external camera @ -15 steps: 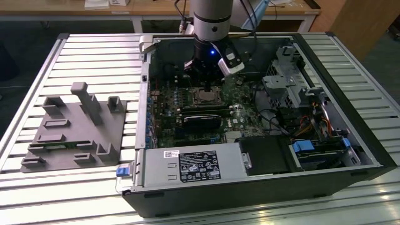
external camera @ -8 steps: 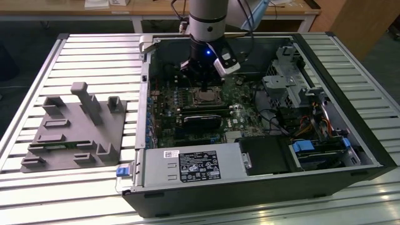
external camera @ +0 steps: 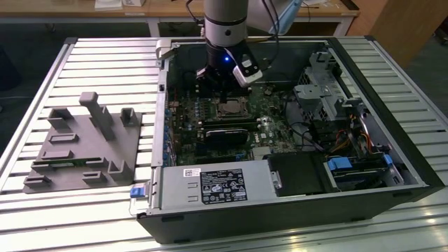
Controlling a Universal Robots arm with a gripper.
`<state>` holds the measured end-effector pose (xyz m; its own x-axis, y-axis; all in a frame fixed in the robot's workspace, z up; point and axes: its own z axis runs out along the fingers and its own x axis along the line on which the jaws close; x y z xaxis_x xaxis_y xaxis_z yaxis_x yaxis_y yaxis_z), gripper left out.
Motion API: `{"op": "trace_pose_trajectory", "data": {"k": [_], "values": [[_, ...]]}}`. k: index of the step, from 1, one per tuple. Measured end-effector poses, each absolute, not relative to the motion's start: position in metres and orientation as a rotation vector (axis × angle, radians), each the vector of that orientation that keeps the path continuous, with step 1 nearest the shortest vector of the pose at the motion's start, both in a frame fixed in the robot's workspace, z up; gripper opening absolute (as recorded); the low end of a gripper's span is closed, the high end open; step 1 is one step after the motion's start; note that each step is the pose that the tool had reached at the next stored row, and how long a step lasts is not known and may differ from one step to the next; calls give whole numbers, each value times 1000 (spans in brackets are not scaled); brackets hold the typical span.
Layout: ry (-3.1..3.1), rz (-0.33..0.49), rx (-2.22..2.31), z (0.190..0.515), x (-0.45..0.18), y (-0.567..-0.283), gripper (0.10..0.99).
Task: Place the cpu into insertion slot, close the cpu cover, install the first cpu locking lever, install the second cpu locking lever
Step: 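Install the first cpu locking lever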
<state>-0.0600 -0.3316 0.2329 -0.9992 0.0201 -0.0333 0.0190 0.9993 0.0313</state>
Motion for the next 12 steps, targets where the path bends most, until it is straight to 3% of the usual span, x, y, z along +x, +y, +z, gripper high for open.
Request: {"op": "trace_pose_trajectory", "data": {"k": [12], "values": [[3105,48,30,233,-76,-332,106]]}}
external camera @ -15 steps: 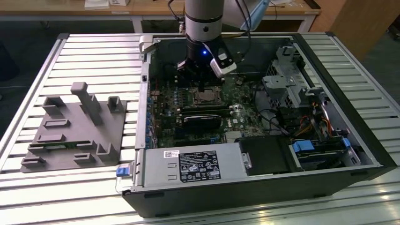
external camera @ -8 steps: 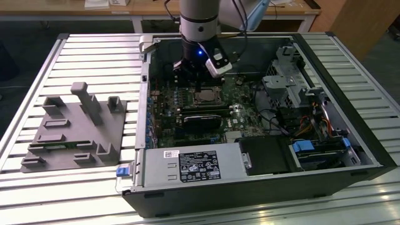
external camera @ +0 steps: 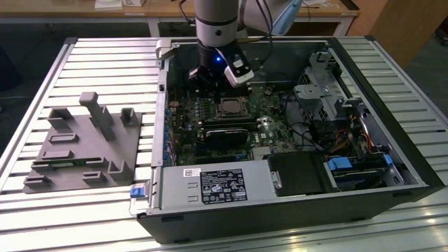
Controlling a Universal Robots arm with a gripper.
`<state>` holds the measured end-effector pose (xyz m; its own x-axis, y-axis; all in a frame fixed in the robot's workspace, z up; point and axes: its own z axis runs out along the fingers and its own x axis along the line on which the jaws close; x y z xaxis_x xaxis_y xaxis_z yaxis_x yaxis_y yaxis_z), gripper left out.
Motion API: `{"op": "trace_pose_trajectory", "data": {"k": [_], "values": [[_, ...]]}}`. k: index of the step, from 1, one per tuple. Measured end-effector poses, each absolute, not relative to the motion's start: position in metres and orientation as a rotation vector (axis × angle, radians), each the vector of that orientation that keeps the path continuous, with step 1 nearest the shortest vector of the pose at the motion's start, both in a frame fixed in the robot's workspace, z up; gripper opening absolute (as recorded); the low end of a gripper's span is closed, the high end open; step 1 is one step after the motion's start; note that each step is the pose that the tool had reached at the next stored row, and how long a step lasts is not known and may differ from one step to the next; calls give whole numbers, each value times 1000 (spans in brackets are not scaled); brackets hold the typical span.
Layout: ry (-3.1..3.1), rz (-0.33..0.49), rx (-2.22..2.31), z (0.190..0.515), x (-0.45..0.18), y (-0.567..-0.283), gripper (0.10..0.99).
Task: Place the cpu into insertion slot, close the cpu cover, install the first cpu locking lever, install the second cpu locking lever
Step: 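Install the first cpu locking lever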
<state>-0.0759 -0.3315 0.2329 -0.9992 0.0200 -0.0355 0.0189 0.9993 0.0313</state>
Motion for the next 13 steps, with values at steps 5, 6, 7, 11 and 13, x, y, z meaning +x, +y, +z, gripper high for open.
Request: {"op": "trace_pose_trajectory", "data": {"k": [5,6,7,11,13], "values": [[3105,48,30,233,-82,-332,106],[3105,48,30,233,-84,-332,106],[3105,48,30,233,-85,-332,106],[3105,50,30,233,-90,-332,106],[3104,53,30,233,-93,-332,106]]}}
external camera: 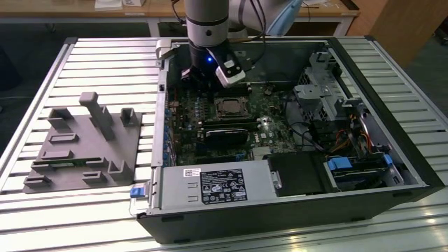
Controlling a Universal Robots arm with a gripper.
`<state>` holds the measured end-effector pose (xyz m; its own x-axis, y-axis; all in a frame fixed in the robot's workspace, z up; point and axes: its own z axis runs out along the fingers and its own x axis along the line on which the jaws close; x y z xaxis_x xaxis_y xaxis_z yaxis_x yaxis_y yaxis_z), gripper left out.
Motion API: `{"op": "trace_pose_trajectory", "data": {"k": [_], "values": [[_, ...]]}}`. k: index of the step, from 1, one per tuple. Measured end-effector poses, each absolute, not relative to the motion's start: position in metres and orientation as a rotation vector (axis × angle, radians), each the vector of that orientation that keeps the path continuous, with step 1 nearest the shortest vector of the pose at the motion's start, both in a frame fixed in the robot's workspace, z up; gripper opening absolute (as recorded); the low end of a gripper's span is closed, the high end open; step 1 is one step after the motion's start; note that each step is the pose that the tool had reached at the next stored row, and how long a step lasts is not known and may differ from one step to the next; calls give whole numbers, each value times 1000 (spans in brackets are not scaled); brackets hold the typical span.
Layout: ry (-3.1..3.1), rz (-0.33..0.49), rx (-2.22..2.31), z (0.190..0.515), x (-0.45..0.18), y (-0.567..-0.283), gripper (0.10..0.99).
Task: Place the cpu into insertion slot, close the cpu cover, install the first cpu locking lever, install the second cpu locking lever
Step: 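Install the first cpu locking lever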
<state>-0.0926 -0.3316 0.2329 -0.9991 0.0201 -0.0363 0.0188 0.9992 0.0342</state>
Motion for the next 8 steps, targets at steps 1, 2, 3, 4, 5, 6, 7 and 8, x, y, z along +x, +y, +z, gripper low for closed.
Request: {"op": "trace_pose_trajectory", "data": {"k": [1,2,3,4,5,6,7,8], "values": [[3104,56,30,233,-94,-332,106],[3104,63,30,233,-95,-332,106],[3104,73,31,233,-96,-332,106],[3104,87,31,233,-97,-332,106],[3103,100,31,233,-98,-332,106],[3103,113,31,233,-99,-332,106],[3103,126,32,233,-99,-332,106],[3102,138,32,233,-100,-332,106]]}}
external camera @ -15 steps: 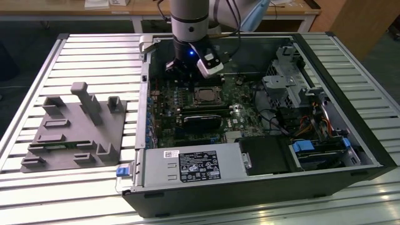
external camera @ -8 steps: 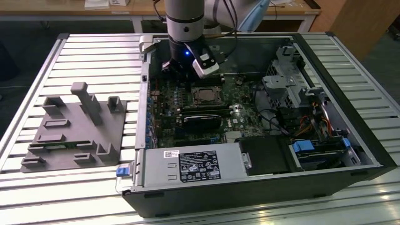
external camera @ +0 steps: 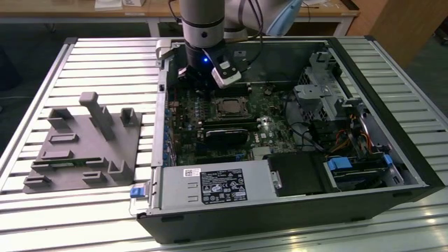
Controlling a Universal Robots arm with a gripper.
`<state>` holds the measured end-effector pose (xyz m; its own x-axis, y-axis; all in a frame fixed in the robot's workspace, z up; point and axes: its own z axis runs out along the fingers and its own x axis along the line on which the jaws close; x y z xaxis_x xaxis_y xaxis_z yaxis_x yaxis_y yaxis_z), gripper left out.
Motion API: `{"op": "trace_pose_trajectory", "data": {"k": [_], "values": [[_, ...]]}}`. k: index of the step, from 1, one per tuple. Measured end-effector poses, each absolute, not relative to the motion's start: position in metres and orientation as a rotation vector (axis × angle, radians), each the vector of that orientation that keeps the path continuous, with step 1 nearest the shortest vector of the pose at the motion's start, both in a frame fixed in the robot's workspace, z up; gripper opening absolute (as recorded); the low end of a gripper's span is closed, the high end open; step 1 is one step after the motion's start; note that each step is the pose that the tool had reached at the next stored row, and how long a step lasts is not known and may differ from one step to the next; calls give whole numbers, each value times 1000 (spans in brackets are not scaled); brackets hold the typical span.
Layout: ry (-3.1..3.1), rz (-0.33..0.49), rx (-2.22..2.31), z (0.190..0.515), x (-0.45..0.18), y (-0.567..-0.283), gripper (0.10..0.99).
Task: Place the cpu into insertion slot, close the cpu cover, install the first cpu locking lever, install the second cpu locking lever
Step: 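Install the first cpu locking lever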
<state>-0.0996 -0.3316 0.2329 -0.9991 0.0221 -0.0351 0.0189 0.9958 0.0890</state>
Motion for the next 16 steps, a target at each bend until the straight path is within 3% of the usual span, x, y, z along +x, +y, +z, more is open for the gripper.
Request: {"op": "trace_pose_trajectory", "data": {"k": [10,11,12,16], "values": [[3095,265,34,235,-101,-332,106],[3093,287,35,235,-102,-332,106],[3085,368,36,235,-105,-332,106],[3078,425,37,235,-107,-332,106]]}}
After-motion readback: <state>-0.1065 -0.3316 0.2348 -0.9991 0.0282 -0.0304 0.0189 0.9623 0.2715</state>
